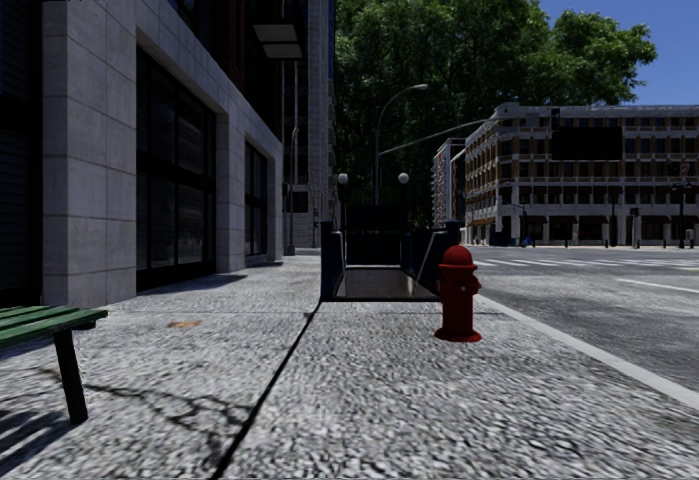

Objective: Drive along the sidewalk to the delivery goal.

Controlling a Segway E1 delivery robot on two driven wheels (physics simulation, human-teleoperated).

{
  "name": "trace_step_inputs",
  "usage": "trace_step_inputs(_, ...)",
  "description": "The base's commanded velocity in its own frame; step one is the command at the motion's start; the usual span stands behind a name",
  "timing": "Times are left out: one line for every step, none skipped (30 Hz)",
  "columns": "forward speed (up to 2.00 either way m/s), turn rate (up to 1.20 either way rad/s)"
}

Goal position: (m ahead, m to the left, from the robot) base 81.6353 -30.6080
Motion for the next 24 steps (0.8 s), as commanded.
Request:
trace_step_inputs(1.91, 0.00)
trace_step_inputs(1.91, 0.00)
trace_step_inputs(1.91, 0.00)
trace_step_inputs(1.91, 0.00)
trace_step_inputs(1.91, 0.00)
trace_step_inputs(1.91, 0.00)
trace_step_inputs(1.91, 0.00)
trace_step_inputs(1.91, 0.00)
trace_step_inputs(1.91, 0.21)
trace_step_inputs(1.91, 0.21)
trace_step_inputs(1.91, 0.22)
trace_step_inputs(1.91, 0.22)
trace_step_inputs(1.91, 0.22)
trace_step_inputs(1.91, 0.25)
trace_step_inputs(1.91, 0.40)
trace_step_inputs(1.91, 0.54)
trace_step_inputs(1.91, 0.67)
trace_step_inputs(1.91, 0.72)
trace_step_inputs(1.91, 0.73)
trace_step_inputs(1.91, 0.73)
trace_step_inputs(1.91, 0.73)
trace_step_inputs(1.91, 0.73)
trace_step_inputs(1.91, 0.73)
trace_step_inputs(1.91, 0.73)
